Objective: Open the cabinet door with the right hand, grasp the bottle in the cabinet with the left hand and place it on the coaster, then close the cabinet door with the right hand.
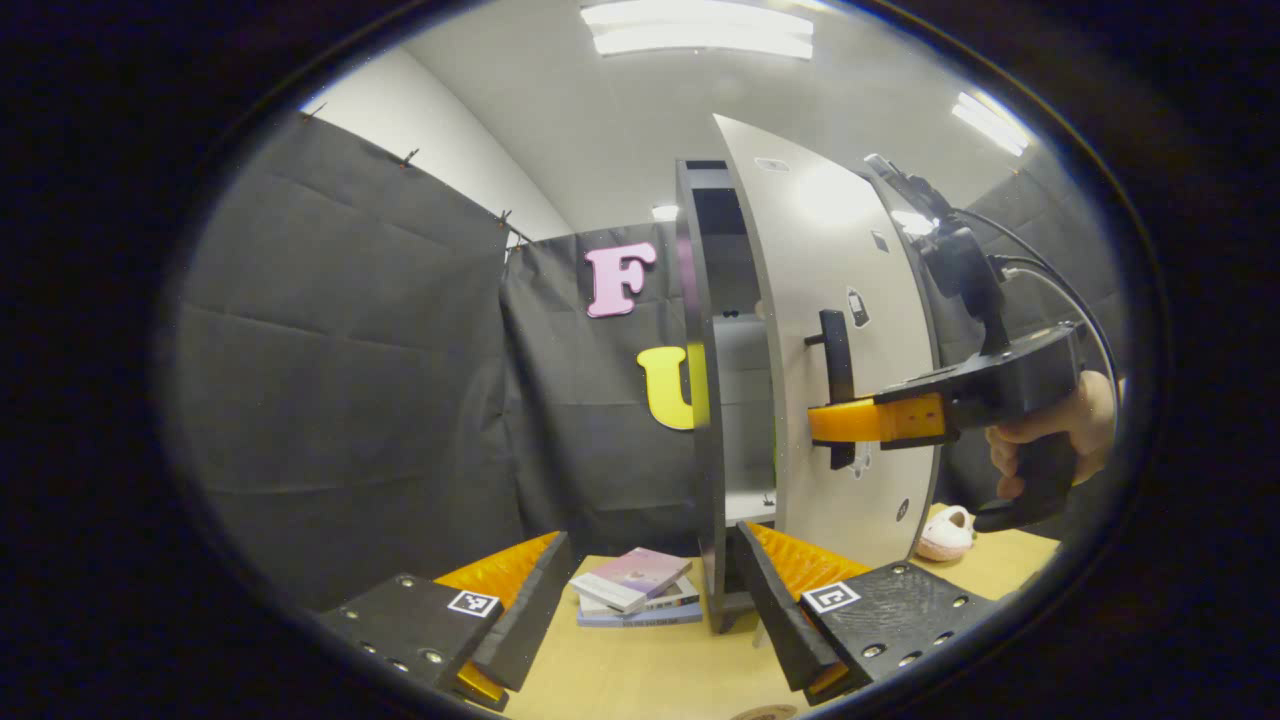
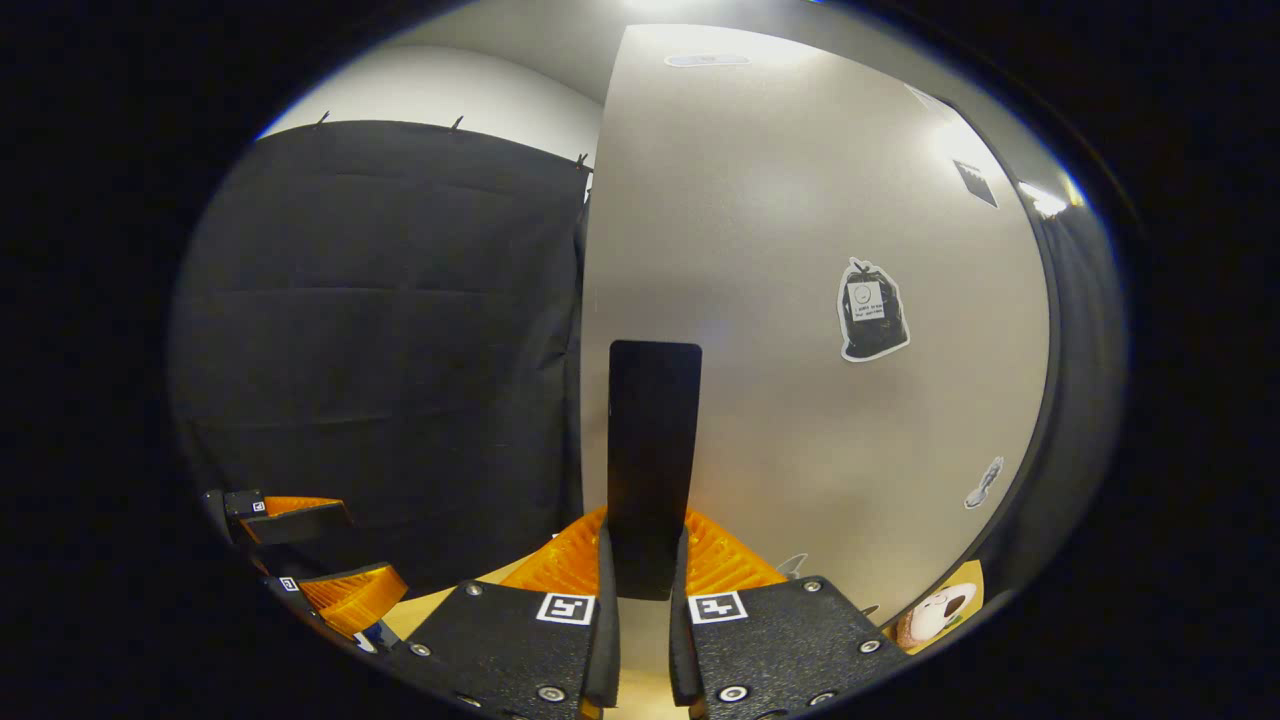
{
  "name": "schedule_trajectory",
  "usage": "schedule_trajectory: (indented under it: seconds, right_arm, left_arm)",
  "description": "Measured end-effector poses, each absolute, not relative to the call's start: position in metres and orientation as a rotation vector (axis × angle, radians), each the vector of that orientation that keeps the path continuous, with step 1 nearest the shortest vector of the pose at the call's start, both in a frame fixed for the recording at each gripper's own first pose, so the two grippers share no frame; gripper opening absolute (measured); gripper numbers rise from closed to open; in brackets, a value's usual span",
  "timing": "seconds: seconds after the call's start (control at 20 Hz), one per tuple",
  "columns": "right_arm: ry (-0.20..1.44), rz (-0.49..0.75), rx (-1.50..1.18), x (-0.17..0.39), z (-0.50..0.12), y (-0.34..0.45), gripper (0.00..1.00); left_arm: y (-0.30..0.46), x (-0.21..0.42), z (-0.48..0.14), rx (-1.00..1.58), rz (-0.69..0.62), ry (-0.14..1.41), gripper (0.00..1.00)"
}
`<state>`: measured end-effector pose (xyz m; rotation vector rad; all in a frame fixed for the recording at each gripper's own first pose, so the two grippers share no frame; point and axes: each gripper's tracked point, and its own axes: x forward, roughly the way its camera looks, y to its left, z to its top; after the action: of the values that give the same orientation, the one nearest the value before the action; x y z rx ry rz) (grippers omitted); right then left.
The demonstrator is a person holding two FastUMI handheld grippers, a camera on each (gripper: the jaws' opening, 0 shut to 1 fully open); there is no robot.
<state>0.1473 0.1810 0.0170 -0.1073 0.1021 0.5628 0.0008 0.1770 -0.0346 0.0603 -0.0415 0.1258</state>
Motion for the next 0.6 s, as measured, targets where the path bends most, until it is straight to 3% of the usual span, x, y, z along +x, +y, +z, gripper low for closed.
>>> schedule_trajectory:
  seconds: [0.05,0.1,0.6]
  right_arm:
    - [0.100,0.580,-0.102,0.148,0.017,0.179,0.20]
    - [0.101,0.594,-0.096,0.144,0.018,0.178,0.20]
    - [0.113,0.723,-0.057,0.107,0.021,0.149,0.20]
  left_arm:
    - [0.170,-0.002,-0.034,0.061,0.132,-0.040,0.93]
    - [0.164,-0.004,-0.034,0.051,0.139,-0.034,1.00]
    - [0.126,-0.016,-0.018,0.022,0.194,-0.020,1.00]
